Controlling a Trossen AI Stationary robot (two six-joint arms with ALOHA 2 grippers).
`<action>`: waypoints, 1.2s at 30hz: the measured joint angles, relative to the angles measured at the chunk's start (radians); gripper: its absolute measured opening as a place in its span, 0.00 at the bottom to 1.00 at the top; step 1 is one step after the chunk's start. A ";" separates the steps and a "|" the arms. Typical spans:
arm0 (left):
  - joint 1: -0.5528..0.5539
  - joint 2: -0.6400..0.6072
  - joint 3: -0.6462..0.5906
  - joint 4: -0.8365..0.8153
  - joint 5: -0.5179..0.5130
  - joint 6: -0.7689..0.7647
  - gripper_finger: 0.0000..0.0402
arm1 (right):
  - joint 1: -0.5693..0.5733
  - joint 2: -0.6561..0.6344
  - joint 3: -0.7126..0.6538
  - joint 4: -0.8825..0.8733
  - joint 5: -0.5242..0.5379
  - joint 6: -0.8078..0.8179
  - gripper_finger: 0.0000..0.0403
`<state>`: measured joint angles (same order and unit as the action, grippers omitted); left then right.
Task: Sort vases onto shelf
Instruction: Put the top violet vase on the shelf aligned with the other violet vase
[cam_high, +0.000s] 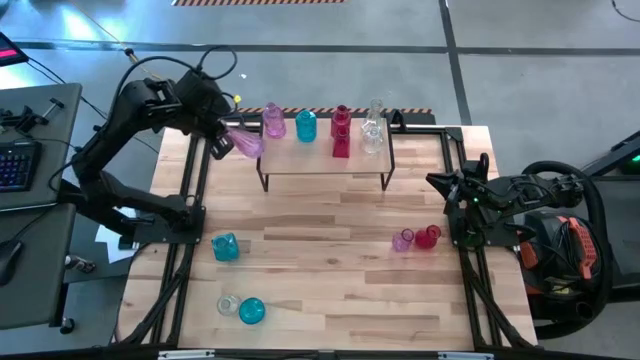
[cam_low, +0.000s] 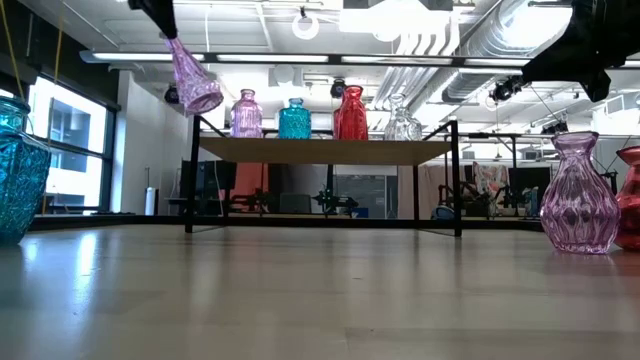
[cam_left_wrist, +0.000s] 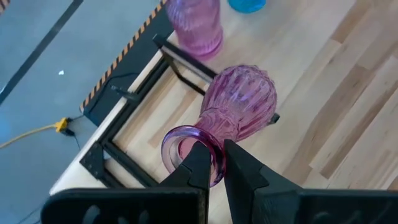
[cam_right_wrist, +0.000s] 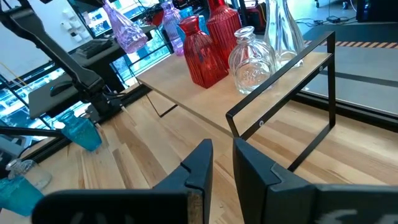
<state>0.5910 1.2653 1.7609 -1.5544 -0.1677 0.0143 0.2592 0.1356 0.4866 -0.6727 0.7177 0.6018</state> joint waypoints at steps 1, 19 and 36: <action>-0.005 0.012 0.011 0.001 0.000 0.007 0.04 | 0.000 0.000 0.000 0.000 0.000 0.000 0.11; -0.127 0.241 0.212 0.003 -0.097 0.177 0.04 | 0.000 0.000 0.000 0.000 0.000 0.000 0.11; -0.190 0.396 0.244 -0.017 -0.232 0.338 0.04 | 0.000 0.000 0.000 0.000 0.000 0.000 0.11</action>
<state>0.4006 1.6613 2.0052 -1.5711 -0.3996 0.3526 0.2592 0.1356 0.4866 -0.6727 0.7181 0.6018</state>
